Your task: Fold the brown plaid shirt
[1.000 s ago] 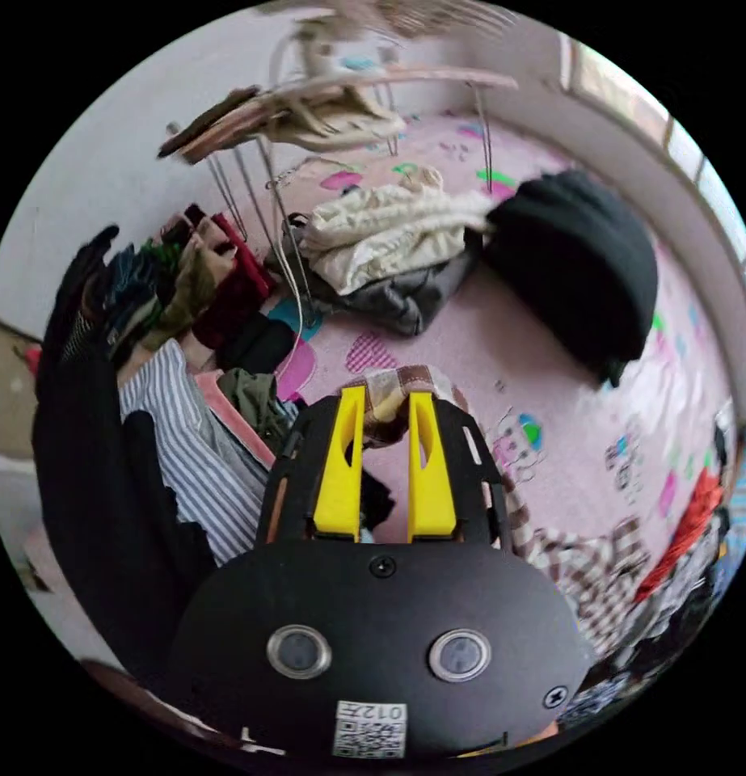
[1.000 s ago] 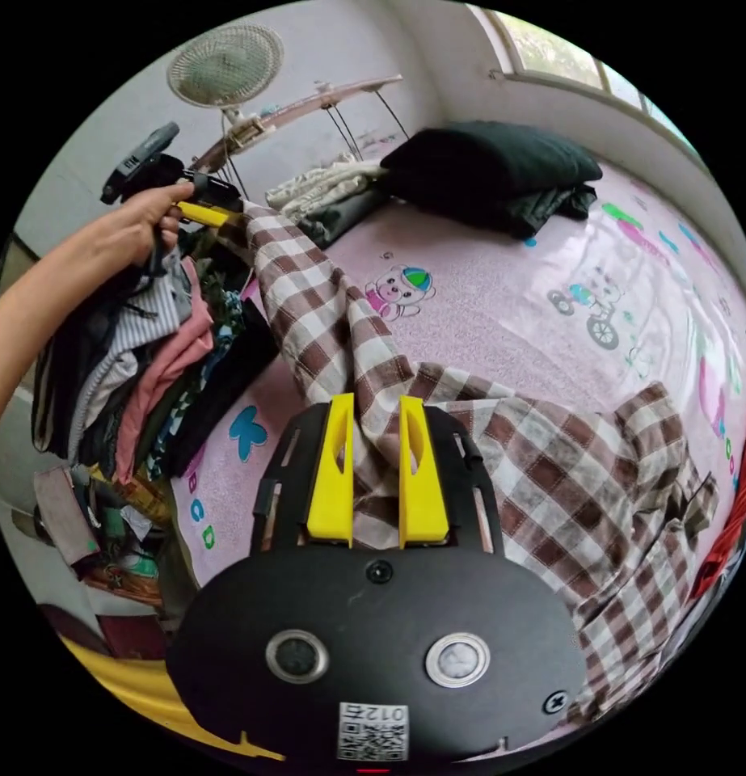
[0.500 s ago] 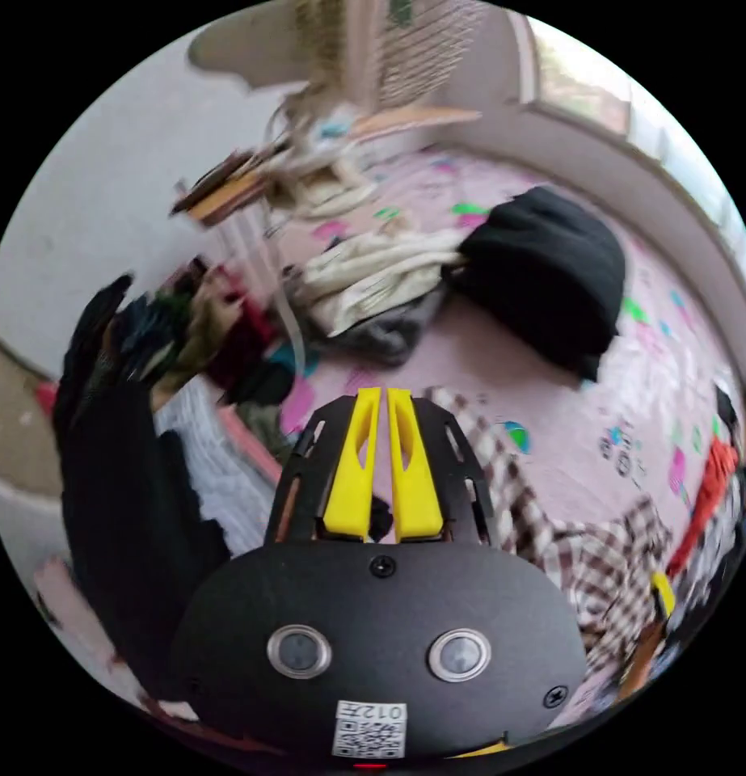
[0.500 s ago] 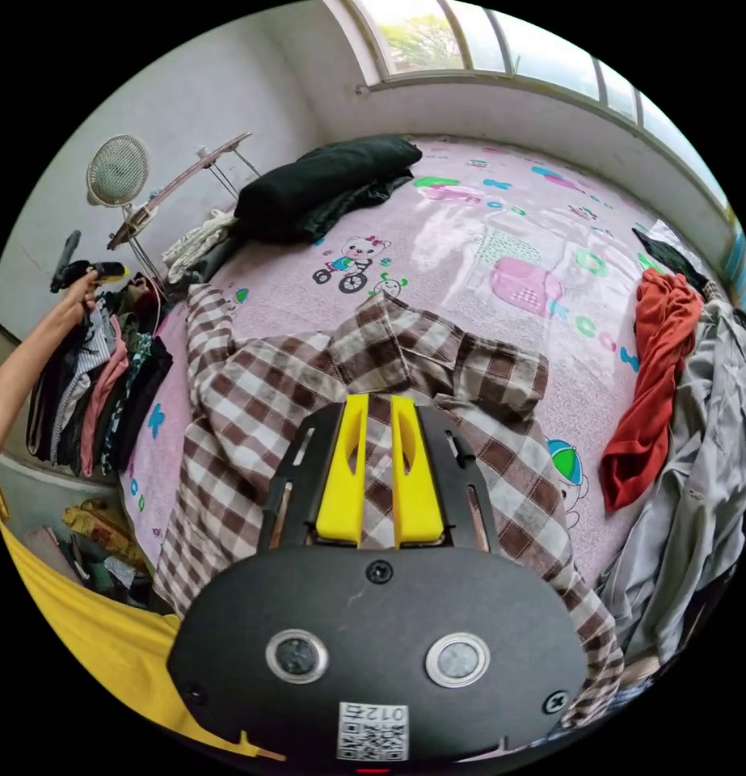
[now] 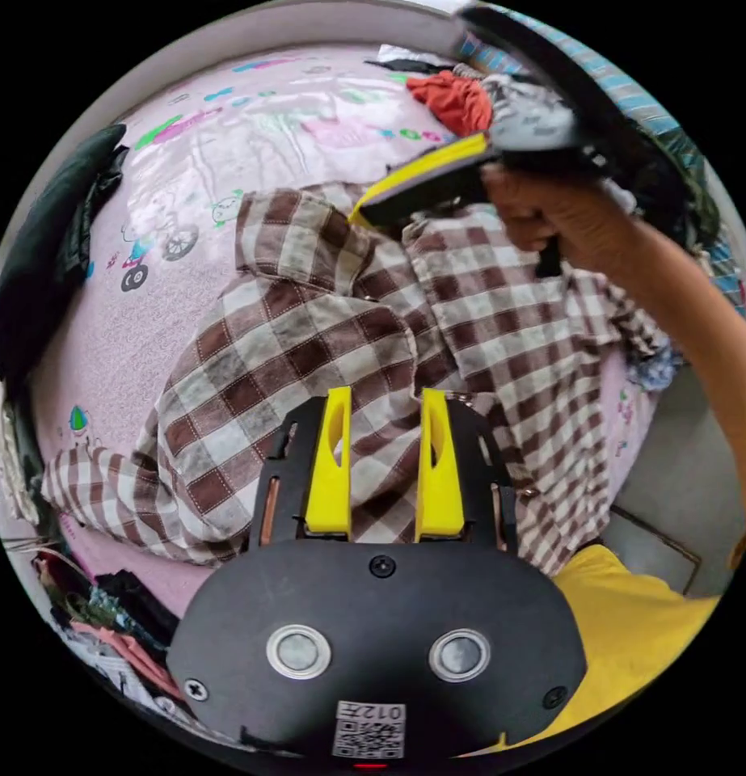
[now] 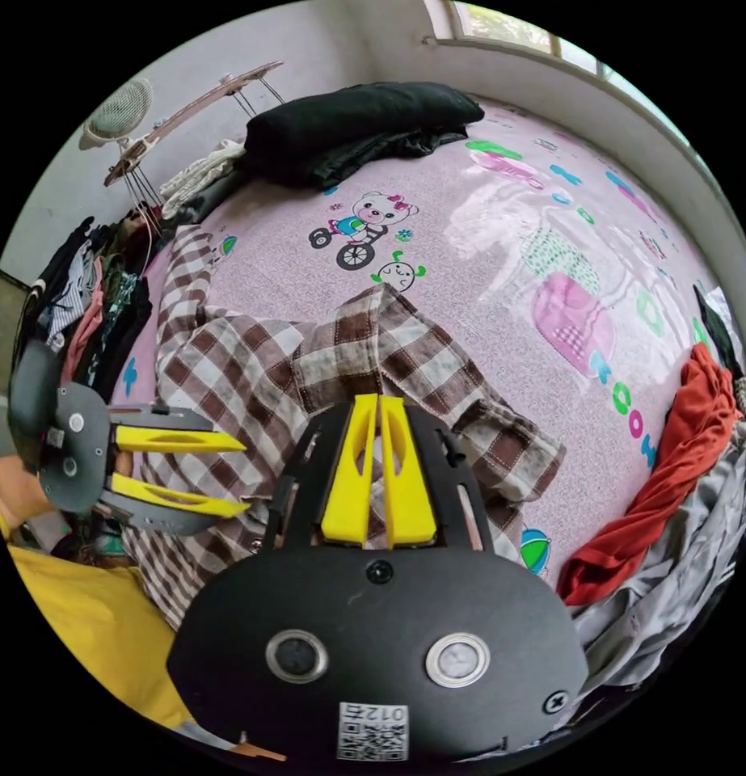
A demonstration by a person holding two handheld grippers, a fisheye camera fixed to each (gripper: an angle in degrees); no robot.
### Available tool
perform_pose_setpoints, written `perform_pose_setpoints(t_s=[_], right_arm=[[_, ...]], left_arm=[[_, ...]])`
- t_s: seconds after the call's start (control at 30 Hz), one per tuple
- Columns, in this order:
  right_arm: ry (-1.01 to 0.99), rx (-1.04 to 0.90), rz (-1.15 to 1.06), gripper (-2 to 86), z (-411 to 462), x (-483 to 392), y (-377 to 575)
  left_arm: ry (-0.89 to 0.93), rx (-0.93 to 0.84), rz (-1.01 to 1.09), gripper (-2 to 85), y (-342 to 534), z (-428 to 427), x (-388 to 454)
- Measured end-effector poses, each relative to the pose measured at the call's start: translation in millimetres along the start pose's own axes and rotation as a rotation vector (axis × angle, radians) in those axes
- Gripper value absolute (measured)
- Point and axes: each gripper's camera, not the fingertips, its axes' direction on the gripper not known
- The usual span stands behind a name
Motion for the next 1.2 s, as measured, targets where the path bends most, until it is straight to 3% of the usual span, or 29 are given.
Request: perform_pose_setpoints(t_s=[0.1,0.23,0.47,0.63,0.97,1.2], right_arm=[[-0.002,0.041,-0.015,0.9,-24,10,-12],[0.037,0.079,-0.035,0.9,-57,29,-39],[-0.139,-0.134,-0.113,7.8,-16,19,-46],[-0.248,-0.086,-0.041,9.3,6,20,-33],[-0.086,0.032,-0.082,1.2,-18,3,-38],[0.11,-0.08,-0.188,0.5,-26,-7,-68]], left_arm=[[0.113,0.033,-0.044,2.0,-12,-3,-4],[0.289,0.207,-0.146,1.0,-19,-28,-28],[0.351,0.208,-0.174,0.5,-10,-11,-41],[0.399,0.235,-0.171,0.4,2,-9,-49],[0.387,0.22,-0.143,0.3,-5,-18,-39],[0.327,0.165,-0.107,0.4,-34,-22,-6]])
